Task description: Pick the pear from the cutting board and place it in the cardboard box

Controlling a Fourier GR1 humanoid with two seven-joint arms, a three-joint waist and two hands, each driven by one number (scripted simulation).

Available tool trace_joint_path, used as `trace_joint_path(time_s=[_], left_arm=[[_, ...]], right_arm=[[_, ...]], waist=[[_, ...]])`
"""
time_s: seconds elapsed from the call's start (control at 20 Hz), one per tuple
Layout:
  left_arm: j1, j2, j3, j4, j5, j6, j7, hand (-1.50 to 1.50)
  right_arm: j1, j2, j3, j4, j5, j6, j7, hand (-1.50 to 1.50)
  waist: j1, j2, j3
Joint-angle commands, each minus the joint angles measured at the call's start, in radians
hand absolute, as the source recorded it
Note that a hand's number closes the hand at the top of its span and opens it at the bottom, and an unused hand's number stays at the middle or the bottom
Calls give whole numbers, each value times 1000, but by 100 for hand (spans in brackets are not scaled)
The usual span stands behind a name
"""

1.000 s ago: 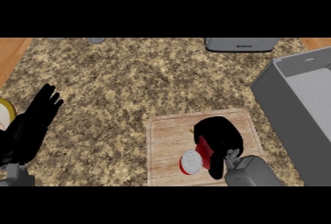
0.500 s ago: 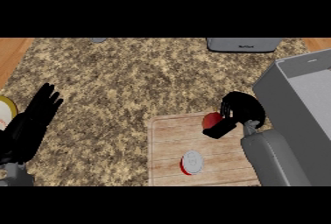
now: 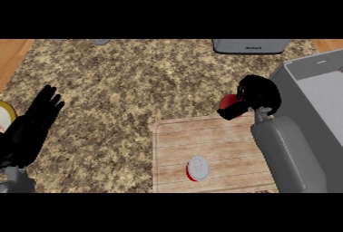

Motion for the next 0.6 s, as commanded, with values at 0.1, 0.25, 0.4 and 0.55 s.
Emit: trace_joint_path(time_s=[0.1,0.25,0.4,0.55], left_arm=[[-40,-3,14,79,-21,7,-42,0],[29,-17,-14,-33,-24,13,0,0],[2,16,33,1,32,-18,25,0],[72,-24,-3,-34,-18,-8,-44,0]], right_arm=[[-109,0,20,-168,32,62,82,150],[-103,0,42,-348,74,69,162,150],[-121,-65,-7,-427,92,79,180,150],[-175,-68,-34,-507,131,133,297,150]], waist=[[-10,-1,-1],[-11,-10,0],[-12,-5,0],[-7,-6,-1]])
